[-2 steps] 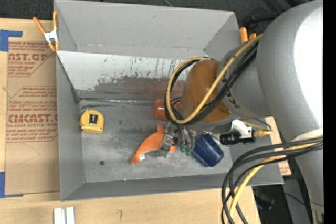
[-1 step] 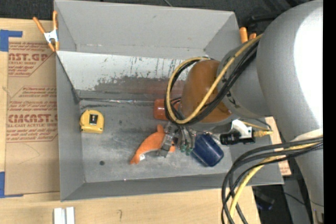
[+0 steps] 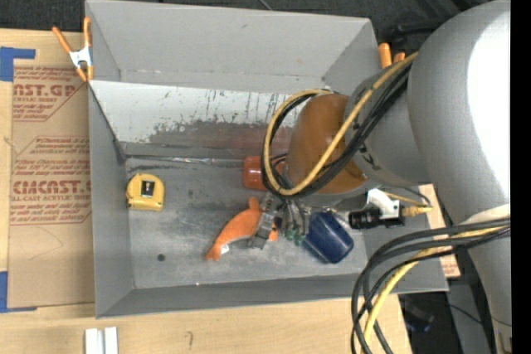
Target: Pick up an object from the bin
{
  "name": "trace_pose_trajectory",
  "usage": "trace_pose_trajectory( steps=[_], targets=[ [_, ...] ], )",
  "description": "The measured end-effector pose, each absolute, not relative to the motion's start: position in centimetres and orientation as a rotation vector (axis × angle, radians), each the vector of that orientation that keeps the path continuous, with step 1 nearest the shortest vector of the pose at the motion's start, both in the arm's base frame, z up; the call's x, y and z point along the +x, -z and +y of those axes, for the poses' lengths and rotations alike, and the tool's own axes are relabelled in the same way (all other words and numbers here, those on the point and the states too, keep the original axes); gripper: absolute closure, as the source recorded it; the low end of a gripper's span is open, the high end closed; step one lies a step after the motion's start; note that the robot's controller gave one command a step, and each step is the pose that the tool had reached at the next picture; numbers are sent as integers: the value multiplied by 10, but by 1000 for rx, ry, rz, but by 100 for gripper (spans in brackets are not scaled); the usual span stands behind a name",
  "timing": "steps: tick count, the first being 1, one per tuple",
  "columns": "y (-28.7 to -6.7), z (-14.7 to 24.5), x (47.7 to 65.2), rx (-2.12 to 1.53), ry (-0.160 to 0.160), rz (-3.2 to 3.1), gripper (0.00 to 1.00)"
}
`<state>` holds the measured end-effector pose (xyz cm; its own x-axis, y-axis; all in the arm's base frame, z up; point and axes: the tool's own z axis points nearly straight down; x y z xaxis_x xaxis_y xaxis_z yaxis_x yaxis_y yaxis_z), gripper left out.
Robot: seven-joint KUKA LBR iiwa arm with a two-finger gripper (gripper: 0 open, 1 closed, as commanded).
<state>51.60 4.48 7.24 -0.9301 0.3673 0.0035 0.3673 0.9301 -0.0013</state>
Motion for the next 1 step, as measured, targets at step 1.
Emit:
trace_pose_trajectory(
  steps=[1],
  targets=[
    [-92,45,514,-585,-4,-3074,100]
  ],
)
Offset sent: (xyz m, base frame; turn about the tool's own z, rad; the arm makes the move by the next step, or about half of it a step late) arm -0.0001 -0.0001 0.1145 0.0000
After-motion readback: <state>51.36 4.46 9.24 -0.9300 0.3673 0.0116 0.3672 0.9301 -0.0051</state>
